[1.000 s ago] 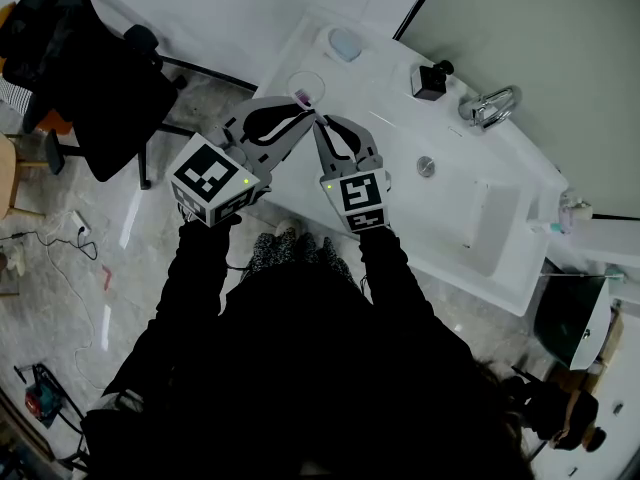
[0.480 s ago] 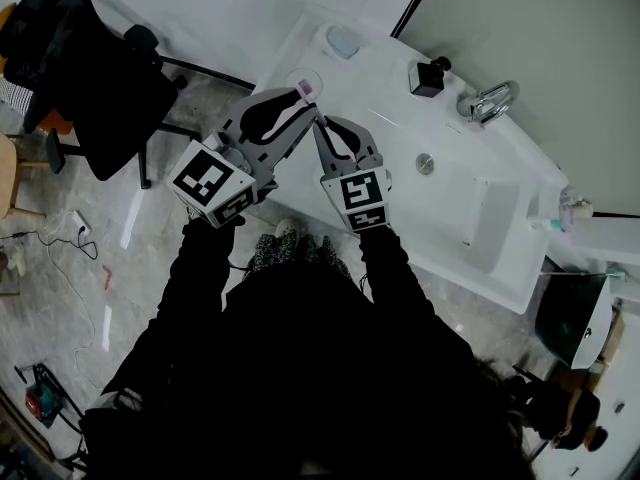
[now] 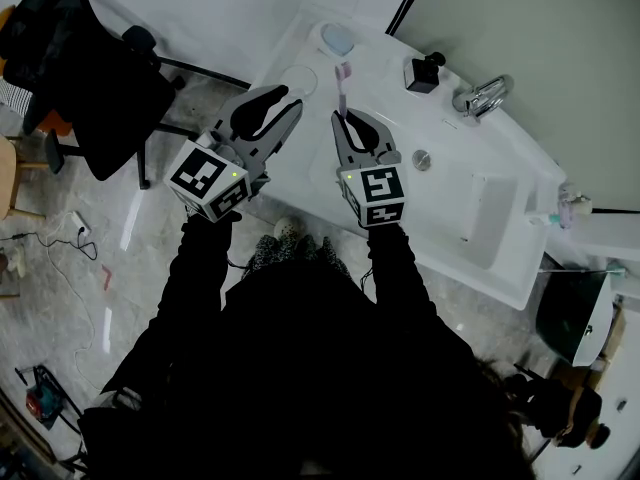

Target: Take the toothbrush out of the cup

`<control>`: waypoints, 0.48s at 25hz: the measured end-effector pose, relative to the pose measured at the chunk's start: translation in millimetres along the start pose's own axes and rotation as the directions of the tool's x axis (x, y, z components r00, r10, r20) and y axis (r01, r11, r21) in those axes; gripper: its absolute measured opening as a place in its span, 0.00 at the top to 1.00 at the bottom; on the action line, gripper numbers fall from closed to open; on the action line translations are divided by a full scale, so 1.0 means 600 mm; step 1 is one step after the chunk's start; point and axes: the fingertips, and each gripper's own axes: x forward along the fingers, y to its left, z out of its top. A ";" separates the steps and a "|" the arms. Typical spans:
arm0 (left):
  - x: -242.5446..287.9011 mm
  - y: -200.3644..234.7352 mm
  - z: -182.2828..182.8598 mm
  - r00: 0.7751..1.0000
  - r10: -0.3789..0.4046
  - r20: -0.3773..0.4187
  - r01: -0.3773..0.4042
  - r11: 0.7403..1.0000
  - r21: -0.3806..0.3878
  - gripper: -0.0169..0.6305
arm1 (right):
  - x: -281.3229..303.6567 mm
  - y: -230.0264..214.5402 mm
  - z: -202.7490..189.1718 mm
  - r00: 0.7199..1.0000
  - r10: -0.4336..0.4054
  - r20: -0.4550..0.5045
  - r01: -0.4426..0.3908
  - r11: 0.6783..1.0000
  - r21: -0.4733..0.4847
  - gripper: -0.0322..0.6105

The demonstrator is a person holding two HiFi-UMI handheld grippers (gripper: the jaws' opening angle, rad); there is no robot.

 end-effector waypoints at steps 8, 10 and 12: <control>-0.010 0.030 -0.049 0.989 0.137 -0.047 -0.135 0.990 0.034 0.82 | -0.034 -0.028 0.026 0.996 -0.052 0.067 0.049 0.998 0.044 0.88; -0.013 0.034 -0.057 0.985 0.166 -0.050 -0.164 0.986 0.038 0.83 | -0.043 -0.033 0.030 0.995 -0.064 0.080 0.059 0.997 0.054 0.88; -0.018 0.036 -0.064 0.980 0.190 -0.049 -0.189 0.981 0.036 0.89 | -0.053 -0.037 0.034 0.993 -0.074 0.089 0.068 0.996 0.058 0.88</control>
